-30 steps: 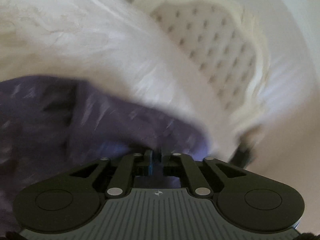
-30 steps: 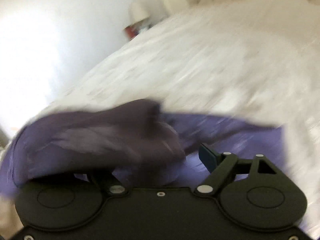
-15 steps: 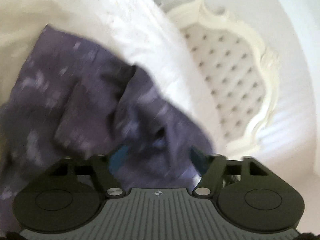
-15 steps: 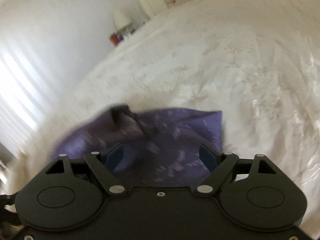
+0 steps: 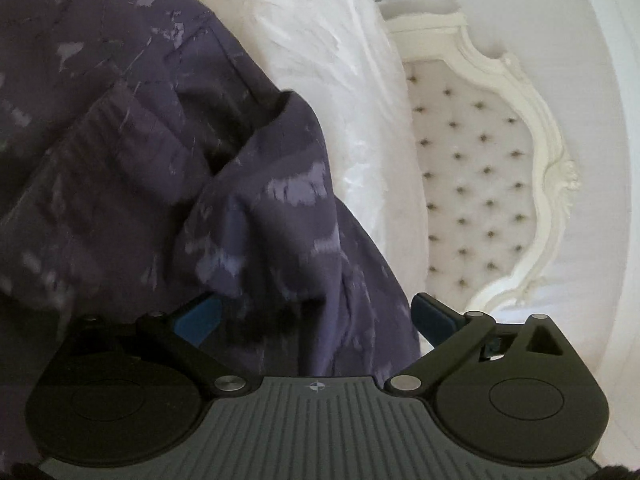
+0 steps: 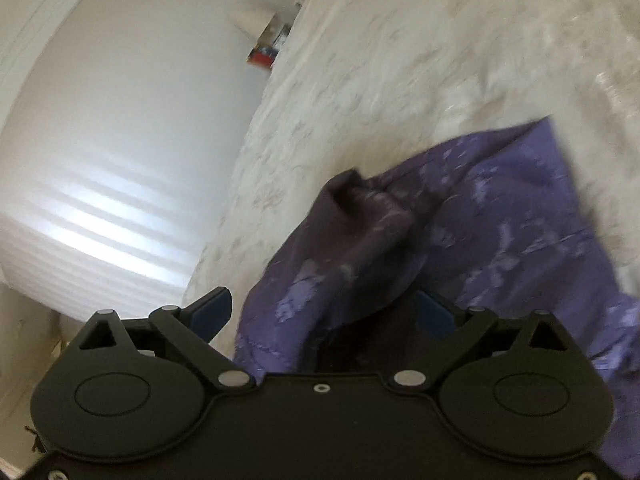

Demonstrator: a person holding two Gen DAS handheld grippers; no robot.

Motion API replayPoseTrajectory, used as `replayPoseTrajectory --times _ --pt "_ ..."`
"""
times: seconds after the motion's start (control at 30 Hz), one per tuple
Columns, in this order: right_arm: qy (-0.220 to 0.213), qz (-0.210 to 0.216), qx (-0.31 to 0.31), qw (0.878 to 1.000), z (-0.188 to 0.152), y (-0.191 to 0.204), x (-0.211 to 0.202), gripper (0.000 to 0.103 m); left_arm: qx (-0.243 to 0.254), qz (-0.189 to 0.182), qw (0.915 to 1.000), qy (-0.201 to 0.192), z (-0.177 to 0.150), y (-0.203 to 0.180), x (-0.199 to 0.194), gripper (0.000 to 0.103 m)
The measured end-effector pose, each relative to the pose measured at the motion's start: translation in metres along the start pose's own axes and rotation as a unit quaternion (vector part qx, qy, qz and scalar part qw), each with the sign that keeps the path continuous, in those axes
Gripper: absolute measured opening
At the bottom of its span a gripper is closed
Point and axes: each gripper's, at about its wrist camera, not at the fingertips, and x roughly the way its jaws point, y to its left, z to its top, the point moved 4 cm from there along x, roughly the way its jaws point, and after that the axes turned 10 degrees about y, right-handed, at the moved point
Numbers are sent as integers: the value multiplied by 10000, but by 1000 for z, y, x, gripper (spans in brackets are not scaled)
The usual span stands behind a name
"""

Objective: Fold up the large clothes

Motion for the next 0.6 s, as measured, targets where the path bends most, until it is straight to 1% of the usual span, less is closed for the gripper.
replayPoseTrajectory --times 0.07,0.1,0.13,0.17,0.2,0.23,0.3,0.37,0.43,0.47,0.5,0.53,0.57,0.6 --pt "80 54 16 10000 3 5 9 98 78 134 9998 -115 10 -5 0 103" --pt "79 25 17 10000 5 7 13 96 162 216 9994 -196 14 -9 0 103" --pt "58 3 -15 10000 7 9 16 90 300 310 9986 -306 20 -14 -2 102" --pt "5 -9 -112 9999 10 12 20 62 445 400 9974 -409 24 -20 -4 102" --pt "-43 -68 -230 9997 13 16 22 30 619 496 9954 -533 29 -28 -5 102" --pt "-89 -151 -367 9992 15 21 24 20 847 579 9924 -679 34 -37 -8 102" --pt "-268 -222 -774 9964 14 33 22 20 1413 622 9840 -884 37 -56 -17 102" --pt "-434 -346 -1341 9894 5 47 18 20 1916 730 9748 -882 31 -71 -23 102" --pt "-404 -461 -1756 9826 -6 52 16 20 2409 930 9630 -766 20 -77 -30 102" --pt "-285 -560 -1881 9801 -15 48 19 20 2592 1093 9568 -741 14 -73 -34 102" --pt "-154 -687 -1923 9788 -22 40 22 20 2680 1268 9525 -700 9 -66 -36 102" --pt "-44 -856 -1944 9772 -28 32 27 20 2679 1421 9510 -610 5 -55 -36 102" --pt "113 -1113 -1965 9741 -37 19 34 20 2625 1519 9516 -501 3 -48 -32 102" --pt "258 -1284 -1921 9726 -43 7 39 20 2526 1627 9530 -393 -1 -35 -32 102"
